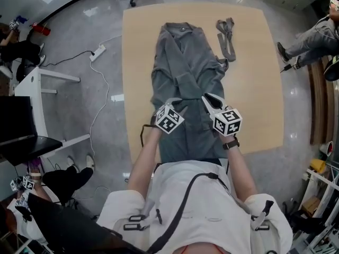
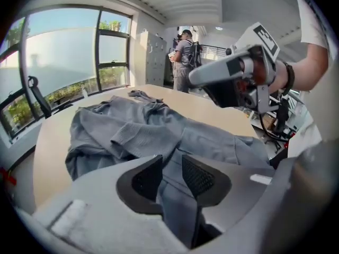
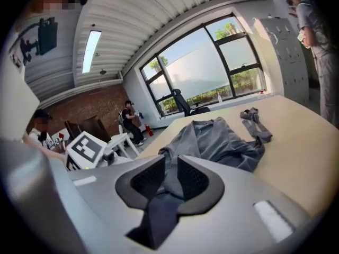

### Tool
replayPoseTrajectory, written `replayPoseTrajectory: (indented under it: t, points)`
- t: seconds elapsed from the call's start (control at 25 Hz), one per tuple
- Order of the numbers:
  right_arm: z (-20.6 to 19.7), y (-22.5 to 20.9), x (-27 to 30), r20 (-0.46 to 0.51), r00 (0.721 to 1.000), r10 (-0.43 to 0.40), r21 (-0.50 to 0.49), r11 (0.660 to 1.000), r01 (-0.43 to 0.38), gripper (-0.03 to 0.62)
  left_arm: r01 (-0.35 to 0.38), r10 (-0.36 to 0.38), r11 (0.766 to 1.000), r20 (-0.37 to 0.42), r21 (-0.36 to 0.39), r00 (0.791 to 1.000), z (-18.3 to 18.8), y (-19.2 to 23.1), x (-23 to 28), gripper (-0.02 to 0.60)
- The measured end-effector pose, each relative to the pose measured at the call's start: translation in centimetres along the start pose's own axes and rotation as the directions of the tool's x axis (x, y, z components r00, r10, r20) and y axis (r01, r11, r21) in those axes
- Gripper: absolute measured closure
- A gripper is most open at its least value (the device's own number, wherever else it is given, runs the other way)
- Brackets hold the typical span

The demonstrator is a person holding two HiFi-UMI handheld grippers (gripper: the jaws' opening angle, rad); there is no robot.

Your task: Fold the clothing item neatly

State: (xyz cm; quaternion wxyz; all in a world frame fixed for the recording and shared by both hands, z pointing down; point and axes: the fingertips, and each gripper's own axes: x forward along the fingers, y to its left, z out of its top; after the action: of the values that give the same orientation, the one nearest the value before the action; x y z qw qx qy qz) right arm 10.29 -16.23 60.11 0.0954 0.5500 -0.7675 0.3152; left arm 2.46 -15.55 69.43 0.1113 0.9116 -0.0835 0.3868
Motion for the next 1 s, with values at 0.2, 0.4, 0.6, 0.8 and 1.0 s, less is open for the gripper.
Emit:
replayPoseTrajectory:
  t: [0.2, 0.4, 0.6, 0.8, 1.0]
  points:
    - [-1.0, 0.6, 9.7, -0.161, 0.987, -0.030, -0.183, 0.983, 0.000, 0.414, -0.104, 0.106, 0.989, 0.010, -0.108, 0.994, -1.6, 3.0, -3.1, 0.460]
    - [-5.5, -0.5, 17.7, -0.332, 0.918, -0.216, -0.378, 0.922, 0.081, 0.366, -0.167, 0.170, 0.967, -0.001, -0.195, 0.986, -3.1, 3.7, -6.0, 0.460]
    - [-6.1, -1.6, 17.0, -0.314, 0.928, -0.201, -0.275, 0.955, 0.113, 0.526, -0.183, 0.191, 0.952, 0.011, -0.244, 0.981, -3.8, 3.9, -8.5, 0.460]
    - [0.8, 1.1, 10.6, -0.061, 0.997, 0.045, 0.174, 0.984, -0.034, 0.548, -0.133, 0.157, 0.956, 0.074, -0.262, 0.985, -2.1, 3.7, -8.6, 0.460]
    - [4.3, -1.9, 3.3, 0.149, 0.988, -0.034, 0.419, 0.907, -0.032, 0.566, -0.103, 0.136, 0.958, 0.107, -0.267, 0.985, -0.1, 3.9, -6.7, 0.460]
